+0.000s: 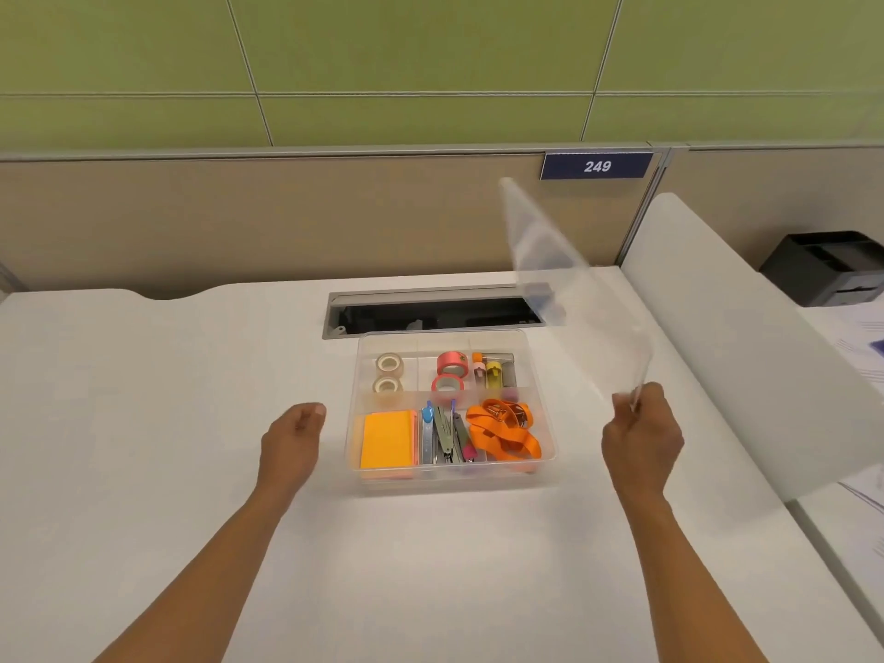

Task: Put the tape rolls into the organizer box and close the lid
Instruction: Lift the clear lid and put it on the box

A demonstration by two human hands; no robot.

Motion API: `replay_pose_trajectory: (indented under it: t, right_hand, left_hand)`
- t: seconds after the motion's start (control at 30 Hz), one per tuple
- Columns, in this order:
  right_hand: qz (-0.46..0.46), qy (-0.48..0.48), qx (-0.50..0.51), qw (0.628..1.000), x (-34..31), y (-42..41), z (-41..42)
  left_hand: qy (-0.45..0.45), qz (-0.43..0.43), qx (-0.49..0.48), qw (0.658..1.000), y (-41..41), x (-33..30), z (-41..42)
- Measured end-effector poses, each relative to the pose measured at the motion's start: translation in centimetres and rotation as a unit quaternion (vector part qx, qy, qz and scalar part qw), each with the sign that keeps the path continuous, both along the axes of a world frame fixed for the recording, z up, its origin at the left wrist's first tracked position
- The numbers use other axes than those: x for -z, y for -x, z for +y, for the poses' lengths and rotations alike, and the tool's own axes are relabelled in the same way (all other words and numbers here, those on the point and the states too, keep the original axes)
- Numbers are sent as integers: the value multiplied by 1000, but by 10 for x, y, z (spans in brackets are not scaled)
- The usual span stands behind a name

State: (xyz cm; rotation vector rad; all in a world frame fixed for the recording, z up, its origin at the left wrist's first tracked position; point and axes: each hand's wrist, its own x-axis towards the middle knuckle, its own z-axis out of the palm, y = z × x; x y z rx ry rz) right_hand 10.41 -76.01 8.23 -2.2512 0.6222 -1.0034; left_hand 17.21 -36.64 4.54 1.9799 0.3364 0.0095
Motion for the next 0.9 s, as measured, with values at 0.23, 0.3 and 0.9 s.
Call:
replay_pose_trajectory:
  t: [0.23,0.3,0.9]
  right_hand:
    - [-130,151,-179,963,-15,-21,16]
    - [-123,185,-231,947,-14,-25,18]
    - [26,-461,-281,841,-12,-12,33]
  left_hand:
    - [285,46,19,957,-16,-42,11]
    - [359,105,50,926,-15,-48,17]
    - [209,38,38,976,23,-25,6]
